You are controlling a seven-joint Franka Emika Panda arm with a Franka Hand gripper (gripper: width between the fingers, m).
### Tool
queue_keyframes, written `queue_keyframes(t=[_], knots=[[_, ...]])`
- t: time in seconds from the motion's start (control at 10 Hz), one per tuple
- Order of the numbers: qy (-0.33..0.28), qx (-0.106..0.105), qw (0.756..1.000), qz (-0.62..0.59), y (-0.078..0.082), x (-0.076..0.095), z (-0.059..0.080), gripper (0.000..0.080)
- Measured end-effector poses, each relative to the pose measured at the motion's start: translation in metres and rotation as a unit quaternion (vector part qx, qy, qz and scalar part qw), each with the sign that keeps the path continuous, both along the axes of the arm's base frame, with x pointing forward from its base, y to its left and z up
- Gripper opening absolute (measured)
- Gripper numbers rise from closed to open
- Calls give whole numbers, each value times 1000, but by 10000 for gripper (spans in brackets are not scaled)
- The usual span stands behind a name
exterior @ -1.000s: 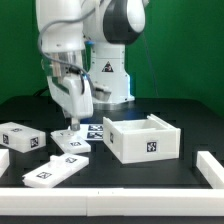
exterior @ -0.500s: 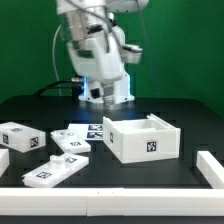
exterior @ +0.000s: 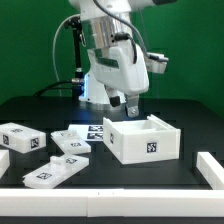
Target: Assemble cabinet
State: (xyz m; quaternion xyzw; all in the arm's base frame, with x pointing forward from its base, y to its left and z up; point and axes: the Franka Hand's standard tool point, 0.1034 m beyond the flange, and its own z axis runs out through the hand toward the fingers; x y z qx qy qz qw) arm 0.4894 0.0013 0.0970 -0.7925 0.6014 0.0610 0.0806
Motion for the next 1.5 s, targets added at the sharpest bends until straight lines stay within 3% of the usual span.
queue_keyframes(t=[0.3,0.6,0.7,0.8,0.9,1.2,1.3,1.4,1.5], knots=[[21,-15,1000,14,34,8,-25,797],[38,-23,999,22,42,10,-52,797],[39,-24,999,22,45,12,-54,797],[39,-24,999,23,45,11,-54,710],[40,-24,999,23,45,11,-55,710],[40,-24,999,23,45,11,-55,256],[40,-24,999,23,45,11,-55,256],[40,-24,999,23,45,11,-55,88],[40,-24,999,23,45,11,-55,89]])
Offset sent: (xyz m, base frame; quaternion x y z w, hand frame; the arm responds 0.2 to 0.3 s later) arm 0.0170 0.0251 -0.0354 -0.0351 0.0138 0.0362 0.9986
